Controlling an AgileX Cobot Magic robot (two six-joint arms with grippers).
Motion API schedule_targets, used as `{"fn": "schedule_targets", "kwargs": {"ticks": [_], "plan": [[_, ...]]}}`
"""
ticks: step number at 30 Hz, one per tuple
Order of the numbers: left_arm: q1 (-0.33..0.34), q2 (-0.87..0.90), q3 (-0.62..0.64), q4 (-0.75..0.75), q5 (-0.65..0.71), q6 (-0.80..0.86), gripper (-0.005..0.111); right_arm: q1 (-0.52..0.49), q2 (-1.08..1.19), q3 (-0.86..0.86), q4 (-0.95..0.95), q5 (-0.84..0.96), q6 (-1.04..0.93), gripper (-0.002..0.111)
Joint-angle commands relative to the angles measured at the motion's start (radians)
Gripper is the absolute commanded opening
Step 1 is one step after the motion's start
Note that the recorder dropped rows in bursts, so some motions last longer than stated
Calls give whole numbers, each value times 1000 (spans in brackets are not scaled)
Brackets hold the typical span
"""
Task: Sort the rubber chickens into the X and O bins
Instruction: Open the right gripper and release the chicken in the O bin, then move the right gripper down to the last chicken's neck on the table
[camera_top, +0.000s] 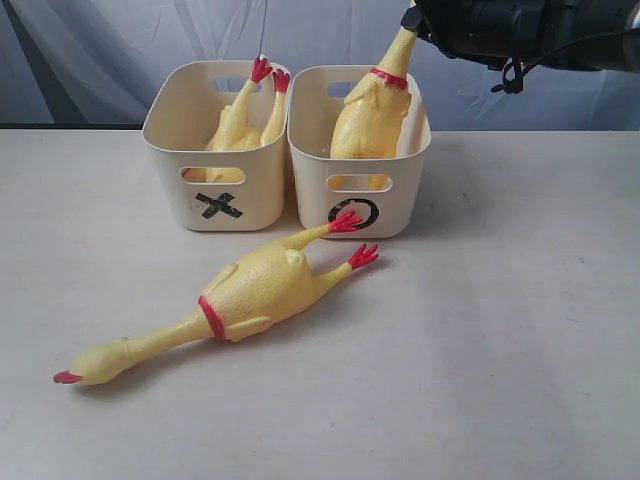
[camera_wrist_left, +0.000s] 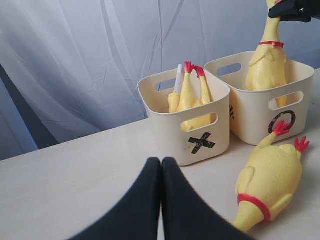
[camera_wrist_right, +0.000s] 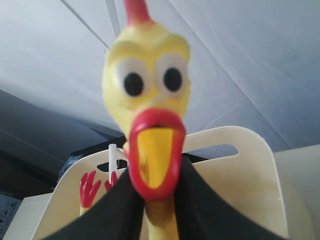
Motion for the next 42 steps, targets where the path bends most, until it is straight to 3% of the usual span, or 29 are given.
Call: {"fn": "schedule_targets", "kwargs": {"ticks": [1,18,20,26,36,42], "plan": [[0,-7,3,0,-12,-5,0,5,-1,-7,1,27,-6,20],[0,-7,3,0,-12,-5,0,5,-1,-4,-43,61,-6,20],[0,-7,3,0,-12,-5,0,5,-1,-4,-43,61,-6,24],[0,-7,3,0,-12,-5,0,5,-1,-4,-61,70,-6,51],[0,-7,3,0,-12,-5,0,5,-1,-4,-61,129,-4,51],[0,-7,3,0,-12,-5,0,5,-11,-4,-199,304,-6,51]]}}
